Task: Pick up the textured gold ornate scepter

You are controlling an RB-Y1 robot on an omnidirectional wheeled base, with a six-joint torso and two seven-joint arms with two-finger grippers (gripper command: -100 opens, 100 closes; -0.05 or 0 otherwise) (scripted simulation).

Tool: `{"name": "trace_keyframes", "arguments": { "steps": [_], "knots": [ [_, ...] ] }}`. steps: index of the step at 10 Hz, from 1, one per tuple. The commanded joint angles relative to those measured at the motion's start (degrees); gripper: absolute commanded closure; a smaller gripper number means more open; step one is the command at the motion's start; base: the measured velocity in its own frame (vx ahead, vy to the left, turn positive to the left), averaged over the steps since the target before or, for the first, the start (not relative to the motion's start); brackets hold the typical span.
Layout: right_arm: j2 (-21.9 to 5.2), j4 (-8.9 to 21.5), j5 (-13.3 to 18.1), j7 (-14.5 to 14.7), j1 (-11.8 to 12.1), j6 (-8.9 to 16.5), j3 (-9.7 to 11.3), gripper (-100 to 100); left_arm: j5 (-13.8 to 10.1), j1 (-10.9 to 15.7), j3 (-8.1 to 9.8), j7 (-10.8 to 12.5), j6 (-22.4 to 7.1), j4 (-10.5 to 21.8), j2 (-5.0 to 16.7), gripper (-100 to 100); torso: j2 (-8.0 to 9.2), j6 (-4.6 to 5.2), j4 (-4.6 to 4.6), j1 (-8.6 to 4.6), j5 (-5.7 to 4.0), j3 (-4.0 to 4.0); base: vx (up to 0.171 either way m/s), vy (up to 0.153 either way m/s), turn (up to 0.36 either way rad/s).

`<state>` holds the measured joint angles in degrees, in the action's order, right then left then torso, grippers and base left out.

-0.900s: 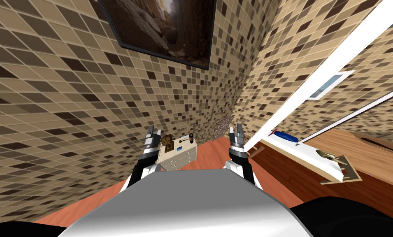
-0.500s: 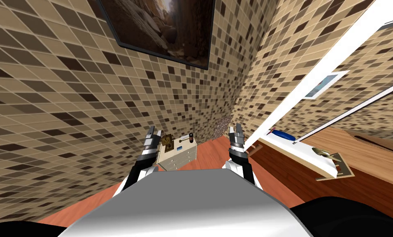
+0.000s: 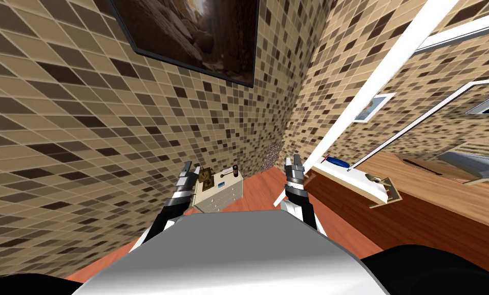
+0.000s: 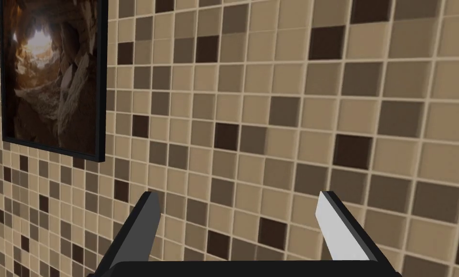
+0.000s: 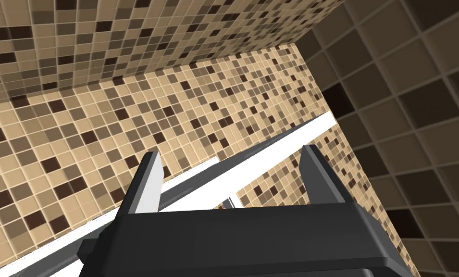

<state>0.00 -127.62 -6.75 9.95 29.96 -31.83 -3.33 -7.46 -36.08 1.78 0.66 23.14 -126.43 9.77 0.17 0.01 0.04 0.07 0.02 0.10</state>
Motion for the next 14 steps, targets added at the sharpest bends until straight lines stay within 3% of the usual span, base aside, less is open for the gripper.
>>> {"name": "trace_keyframes", "arguments": {
  "steps": [1, 7, 8, 10, 11, 13, 14],
  "knots": [
    [0.0, 0.0, 0.0, 0.0, 0.0, 0.0, 0.0, 0, -2.5, -2.2, 0.51, 2.3, -0.5, 1.7, 1.8, -100, 0.0, 0.0, 0.0, 0.0, 0.0, 0.0, -0.023, 0.002, -0.311],
    [0.0, 0.0, 0.0, 0.0, 0.0, 0.0, 0.0, 0, -11.3, -7.8, 2.2, 7.1, -4.7, 9.8, 4.2, -100, -0.33, 0.01, -0.07, -0.13, -0.02, -0.19, 0.027, -0.023, -0.302],
    [0.0, 0.0, 0.0, 0.0, 0.0, 0.0, 0.0, 0, -11.3, -7.8, 2.2, 7.1, -4.7, 9.8, 4.2, -100, -0.37, 0.0, -0.08, -0.18, -0.04, -0.21, 0.042, -0.02, -0.108],
    [0.0, 0.0, 0.0, 0.0, 0.0, 0.0, 0.0, 0, -14.9, -9.5, 3.08, 8.6, -7.1, 14.0, 4.8, -100, -0.34, -0.01, -0.08, -0.11, -0.02, -0.2, 0.055, -0.018, -0.338],
    [0.0, 0.0, 0.0, 0.0, 0.0, 0.0, 0.0, 0, -15.3, -9.5, 3.08, 8.6, -7.1, 14.0, 4.8, -100, -0.39, 0.02, -0.08, -0.1, -0.03, -0.22, 0.052, -0.01, -0.126],
    [0.0, 0.0, 0.0, 0.0, 0.0, 0.0, 0.0, 0, -18.9, -11.0, 4.12, 10.0, -9.9, 18.4, 5.5, -100, -0.41, -0.01, -0.08, -0.13, -0.03, -0.23, 0.081, -0.027, -0.327],
    [0.0, 0.0, 0.0, 0.0, 0.0, 0.0, 0.0, 0, -19.6, -11.0, 4.12, 10.0, -9.9, 18.6, 5.5, -100, -0.51, 0.01, -0.11, -0.12, -0.03, -0.29, 0.08, 0.004, -0.174]
  ]
}}
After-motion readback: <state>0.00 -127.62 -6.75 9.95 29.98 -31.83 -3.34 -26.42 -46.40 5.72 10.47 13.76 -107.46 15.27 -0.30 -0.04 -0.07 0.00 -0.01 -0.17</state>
